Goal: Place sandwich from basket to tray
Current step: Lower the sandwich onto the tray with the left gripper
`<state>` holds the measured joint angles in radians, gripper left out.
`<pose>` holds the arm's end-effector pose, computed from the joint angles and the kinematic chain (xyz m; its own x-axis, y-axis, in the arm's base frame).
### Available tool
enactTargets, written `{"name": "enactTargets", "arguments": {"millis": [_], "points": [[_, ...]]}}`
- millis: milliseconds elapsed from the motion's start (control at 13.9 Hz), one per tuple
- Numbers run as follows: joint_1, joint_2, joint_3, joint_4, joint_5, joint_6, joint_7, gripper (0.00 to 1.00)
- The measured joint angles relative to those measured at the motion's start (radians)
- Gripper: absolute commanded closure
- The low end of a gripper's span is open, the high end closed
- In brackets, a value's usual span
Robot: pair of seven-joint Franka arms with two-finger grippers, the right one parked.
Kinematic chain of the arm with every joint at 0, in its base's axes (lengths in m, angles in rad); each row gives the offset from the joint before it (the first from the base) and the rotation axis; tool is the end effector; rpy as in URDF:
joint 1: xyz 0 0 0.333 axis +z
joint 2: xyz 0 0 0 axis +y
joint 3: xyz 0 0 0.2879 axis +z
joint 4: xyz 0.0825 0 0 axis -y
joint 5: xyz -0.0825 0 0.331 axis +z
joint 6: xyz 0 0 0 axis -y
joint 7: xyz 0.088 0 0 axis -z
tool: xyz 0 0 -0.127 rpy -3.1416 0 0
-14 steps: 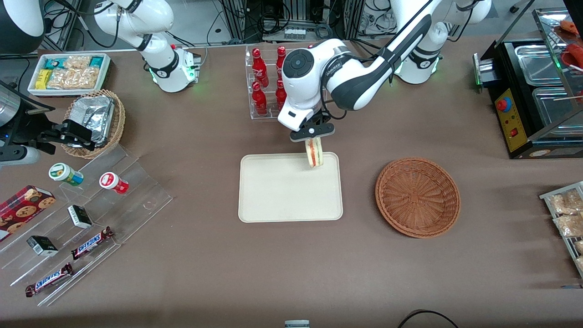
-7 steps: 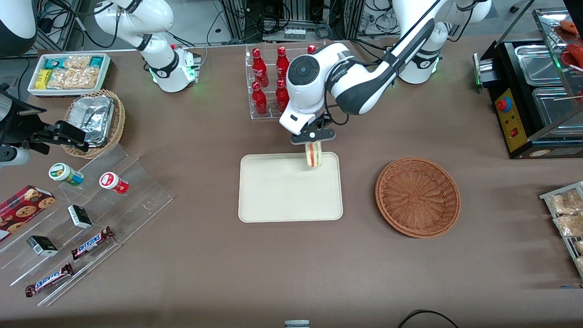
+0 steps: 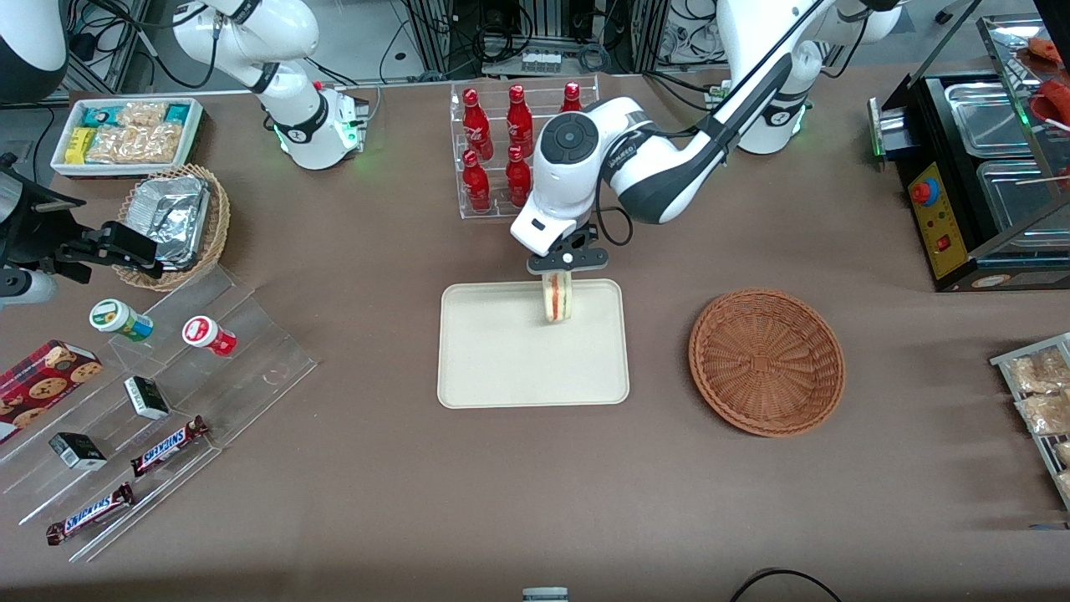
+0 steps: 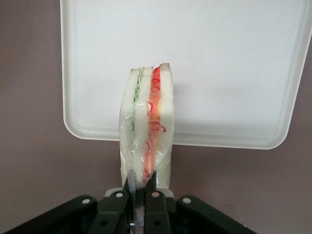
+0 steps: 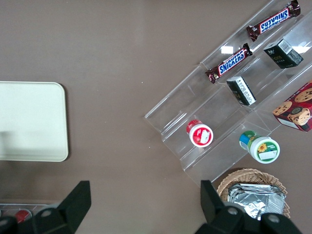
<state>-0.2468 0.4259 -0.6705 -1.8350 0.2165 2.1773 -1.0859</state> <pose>0.3824 -0.4390 0.3272 0.9941 0.0895 -0.0607 0.0929 -0.9941 0.0564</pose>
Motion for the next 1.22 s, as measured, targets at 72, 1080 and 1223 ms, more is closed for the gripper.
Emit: {"name": "enactTargets", "arguments": {"millis": [72,1080,1223], "points": [[0.003,0.000,0.001,-0.008,0.000,0.020,0.010,1.00],[0.005,0.030,0.055,-0.030,0.134,0.091,0.077,1.00],[0.005,0.047,0.056,-0.031,0.199,0.094,0.029,1.00]]}}
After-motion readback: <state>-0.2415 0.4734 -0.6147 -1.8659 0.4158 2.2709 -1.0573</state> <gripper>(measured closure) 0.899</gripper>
